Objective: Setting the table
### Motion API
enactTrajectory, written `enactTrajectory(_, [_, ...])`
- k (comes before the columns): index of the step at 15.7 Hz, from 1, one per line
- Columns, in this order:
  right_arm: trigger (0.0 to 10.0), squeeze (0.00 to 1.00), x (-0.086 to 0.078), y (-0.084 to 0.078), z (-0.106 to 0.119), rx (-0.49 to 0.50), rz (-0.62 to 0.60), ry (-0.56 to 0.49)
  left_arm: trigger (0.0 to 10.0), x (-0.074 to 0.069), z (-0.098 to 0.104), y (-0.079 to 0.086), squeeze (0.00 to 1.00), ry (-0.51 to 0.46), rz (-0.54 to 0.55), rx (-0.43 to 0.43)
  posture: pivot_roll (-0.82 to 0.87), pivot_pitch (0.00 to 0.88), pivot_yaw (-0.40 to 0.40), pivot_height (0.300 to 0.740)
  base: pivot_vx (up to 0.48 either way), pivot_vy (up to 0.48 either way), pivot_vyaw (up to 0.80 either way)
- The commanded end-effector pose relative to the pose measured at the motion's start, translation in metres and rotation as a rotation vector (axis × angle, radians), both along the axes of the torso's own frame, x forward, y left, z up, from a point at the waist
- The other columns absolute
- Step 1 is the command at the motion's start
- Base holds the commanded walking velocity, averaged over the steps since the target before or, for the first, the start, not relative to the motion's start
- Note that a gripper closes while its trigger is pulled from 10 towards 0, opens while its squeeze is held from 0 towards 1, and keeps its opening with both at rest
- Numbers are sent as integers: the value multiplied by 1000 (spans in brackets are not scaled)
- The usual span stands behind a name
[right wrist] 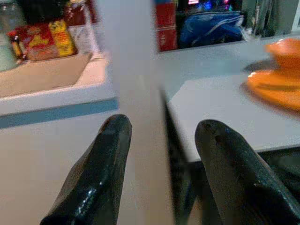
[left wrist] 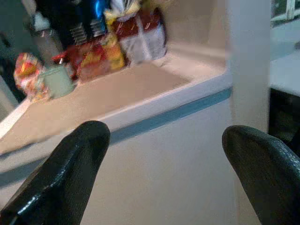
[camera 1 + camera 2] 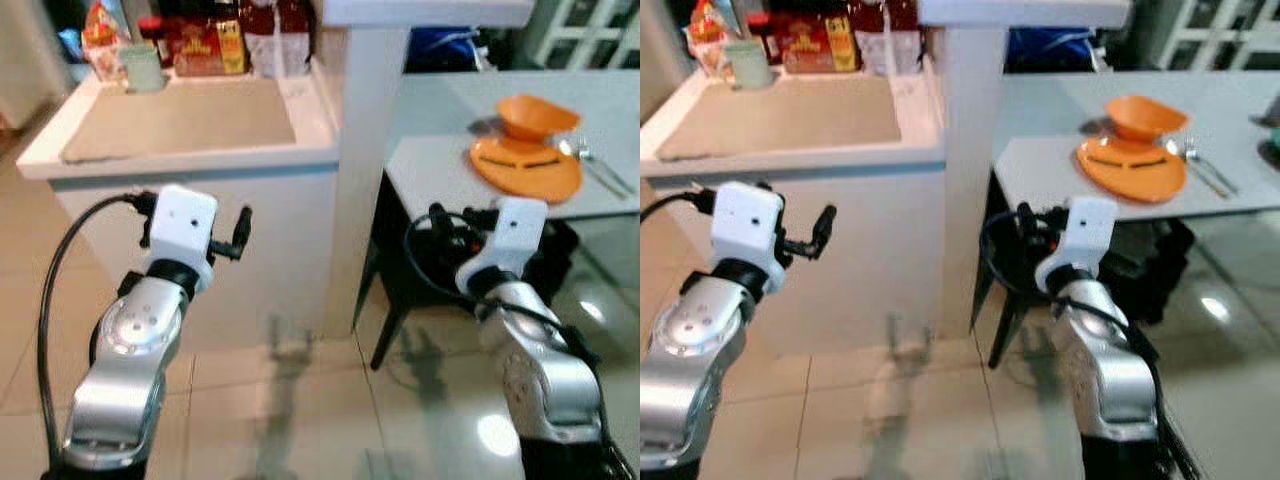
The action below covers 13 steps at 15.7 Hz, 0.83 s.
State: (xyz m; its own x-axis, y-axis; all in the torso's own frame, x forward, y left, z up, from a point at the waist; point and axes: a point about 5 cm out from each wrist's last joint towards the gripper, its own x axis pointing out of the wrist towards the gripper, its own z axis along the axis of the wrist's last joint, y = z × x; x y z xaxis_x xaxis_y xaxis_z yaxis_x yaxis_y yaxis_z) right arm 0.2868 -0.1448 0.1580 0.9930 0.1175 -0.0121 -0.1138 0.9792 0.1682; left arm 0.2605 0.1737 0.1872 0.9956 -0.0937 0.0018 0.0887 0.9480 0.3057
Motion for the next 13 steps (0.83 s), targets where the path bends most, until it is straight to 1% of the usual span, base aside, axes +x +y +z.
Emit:
enactTrajectory(1, [10000,0,2,5,5,-18,32,-11,10000,0,2,3,0,-4,22,-1,113,48,-32,740,0,480,-800])
enactTrajectory(2, [10000,0,1,6,5,-29,45,-12,10000,0,2,2,0,-5,26,-4,118,49,-37,740,0,480,-800])
enactTrajectory(6, [10000,0,4,7,5,-23,47,-10,10000,-4,4,0,0,-5,27,-5,136,55,-37,740,0,480,-800])
enactTrajectory(7, [10000,0,6,7,5,-27,42,-9,10000,-4,8,-1,0,-27,13,-6,135,56,-35,740,0,356,-550])
enactTrajectory(8, [10000,0,7,8,5,-51,41,-16,10000,-4,13,-3,0,-59,-1,35,134,57,-34,740,0,-480,0])
enactTrajectory(9, [10000,0,7,11,9,-98,53,-44,10000,-2,14,-3,0,-65,0,70,135,56,-31,740,0,-480,0])
enactTrajectory(10, [10000,0,7,14,12,-118,68,-67,10000,-1,13,-1,0,-64,30,62,131,56,-27,740,0,-480,0])
enactTrajectory(11, [10000,0,7,14,14,-124,60,-78,10000,0,14,0,0,-62,43,18,131,55,-25,740,0,0,800])
enactTrajectory(12, [10000,0,8,13,14,-127,57,-80,10000,0,15,0,0,-65,49,6,131,55,-25,740,0,0,800])
enactTrajectory(13, [10000,0,9,14,14,-106,58,-77,10000,2,21,0,0,-92,52,24,136,46,-26,740,0,0,0])
